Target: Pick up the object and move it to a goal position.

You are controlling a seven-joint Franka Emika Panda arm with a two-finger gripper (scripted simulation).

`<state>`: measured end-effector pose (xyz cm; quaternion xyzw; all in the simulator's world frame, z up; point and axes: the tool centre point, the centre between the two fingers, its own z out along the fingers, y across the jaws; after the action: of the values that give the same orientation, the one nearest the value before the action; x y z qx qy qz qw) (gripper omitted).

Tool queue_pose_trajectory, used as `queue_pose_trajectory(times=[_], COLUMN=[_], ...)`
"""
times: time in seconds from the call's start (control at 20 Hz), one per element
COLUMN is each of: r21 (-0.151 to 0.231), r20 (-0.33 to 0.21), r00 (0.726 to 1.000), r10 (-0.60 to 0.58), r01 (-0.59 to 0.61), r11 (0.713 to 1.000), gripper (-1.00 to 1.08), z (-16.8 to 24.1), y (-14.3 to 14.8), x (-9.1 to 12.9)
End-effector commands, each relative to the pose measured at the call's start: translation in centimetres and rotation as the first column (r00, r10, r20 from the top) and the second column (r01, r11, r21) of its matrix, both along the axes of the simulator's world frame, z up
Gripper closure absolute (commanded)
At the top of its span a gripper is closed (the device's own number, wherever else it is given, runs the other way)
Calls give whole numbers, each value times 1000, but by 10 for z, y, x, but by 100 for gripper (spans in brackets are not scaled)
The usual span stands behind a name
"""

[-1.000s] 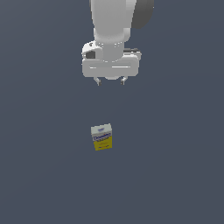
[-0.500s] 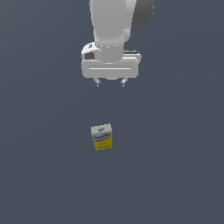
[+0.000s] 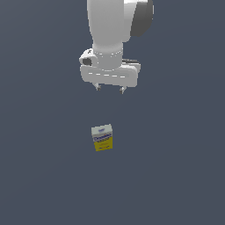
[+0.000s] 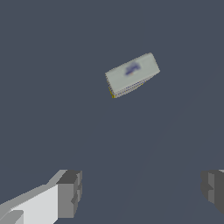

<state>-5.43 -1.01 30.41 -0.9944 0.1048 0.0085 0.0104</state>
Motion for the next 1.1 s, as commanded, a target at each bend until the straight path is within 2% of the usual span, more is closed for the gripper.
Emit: queue_pose_trajectory(times=[0.0,0.25,0.5,0.75,1.05], r21=[0,-2,-4,-7,-11], r20=[-1,-2,-3,-3,-2], r00=[998,979,943,888,801], r10=[-65,-202,-334,-460,-599], r01=[65,202,334,460,599], r11=[998,979,943,888,801], gripper=[-92,-92,-92,-92,-92], z=[-5,-14,-25,-37,-52], y=[-2,-6,-10,-14,-20], x=[7,22,37,51,68])
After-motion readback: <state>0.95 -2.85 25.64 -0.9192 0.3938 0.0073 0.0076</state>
